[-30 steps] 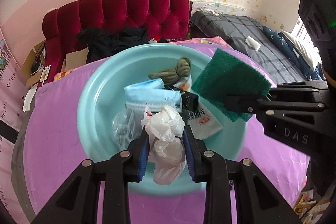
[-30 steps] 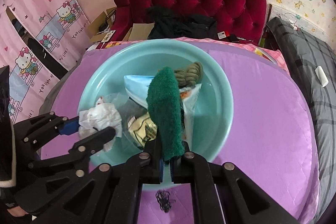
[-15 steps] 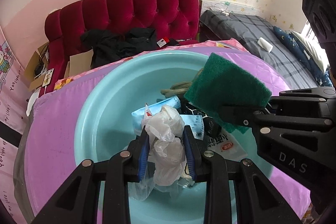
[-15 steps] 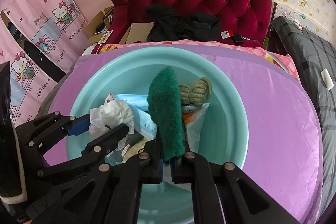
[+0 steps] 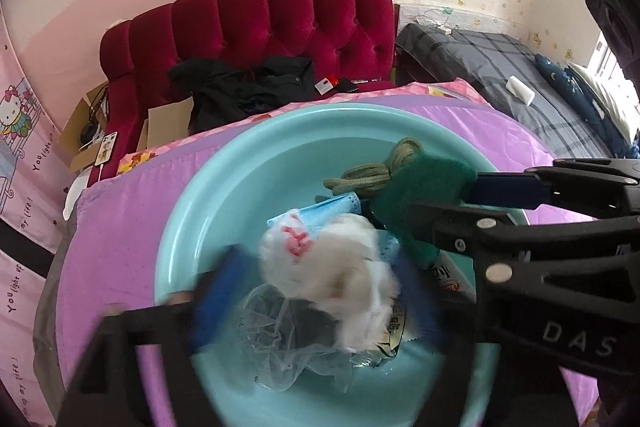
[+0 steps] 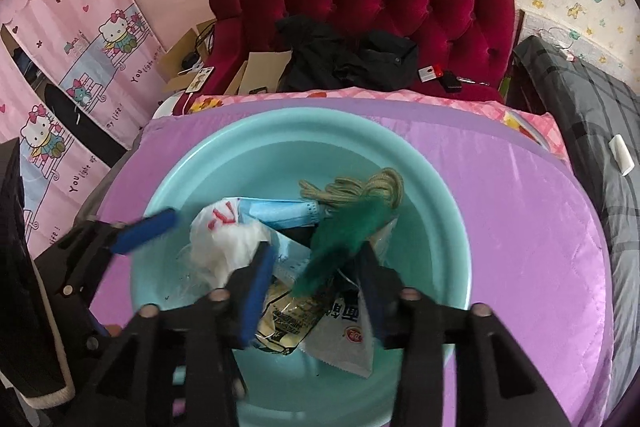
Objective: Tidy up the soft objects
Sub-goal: 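Open both tools to drop the white bag and green pad into the basin, then withdraw both tools from the basin toward the black cable on the table, then lower the right tool onto the black cable and close on it, then carry the black cable with the right tool over the basin, then open the right tool to drop the cable into the basin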
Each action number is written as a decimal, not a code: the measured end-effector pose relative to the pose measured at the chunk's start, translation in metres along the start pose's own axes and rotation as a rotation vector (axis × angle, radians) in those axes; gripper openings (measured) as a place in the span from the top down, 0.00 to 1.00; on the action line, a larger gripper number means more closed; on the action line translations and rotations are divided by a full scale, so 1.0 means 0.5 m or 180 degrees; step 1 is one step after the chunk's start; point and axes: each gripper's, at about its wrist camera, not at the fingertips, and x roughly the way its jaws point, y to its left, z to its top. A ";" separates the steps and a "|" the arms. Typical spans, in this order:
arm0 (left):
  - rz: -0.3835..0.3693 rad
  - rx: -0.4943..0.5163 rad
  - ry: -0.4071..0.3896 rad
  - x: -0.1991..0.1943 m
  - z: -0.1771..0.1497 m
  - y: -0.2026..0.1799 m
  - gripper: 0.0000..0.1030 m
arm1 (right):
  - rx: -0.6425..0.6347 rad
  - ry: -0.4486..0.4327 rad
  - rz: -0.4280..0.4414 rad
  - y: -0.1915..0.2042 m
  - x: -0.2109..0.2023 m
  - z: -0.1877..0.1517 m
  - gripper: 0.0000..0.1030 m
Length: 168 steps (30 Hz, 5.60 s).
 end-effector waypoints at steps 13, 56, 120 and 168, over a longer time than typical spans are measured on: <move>0.0114 -0.0077 -0.0108 -0.036 -0.020 0.005 0.00 | 0.0052 -0.0169 -0.0096 0.001 -0.051 -0.025 0.00; 0.0165 -0.0062 -0.0154 -0.192 -0.283 -0.048 0.00 | -0.0016 -0.0282 -0.0364 0.006 -0.170 -0.338 0.00; 0.0077 -0.0300 0.0214 -0.087 -0.419 -0.036 0.00 | -0.0085 0.0299 -0.0188 0.011 -0.052 -0.398 0.87; 0.0239 -0.0493 0.0179 -0.096 -0.429 -0.021 0.00 | -0.0296 -0.0143 -0.0143 0.090 -0.051 -0.099 0.41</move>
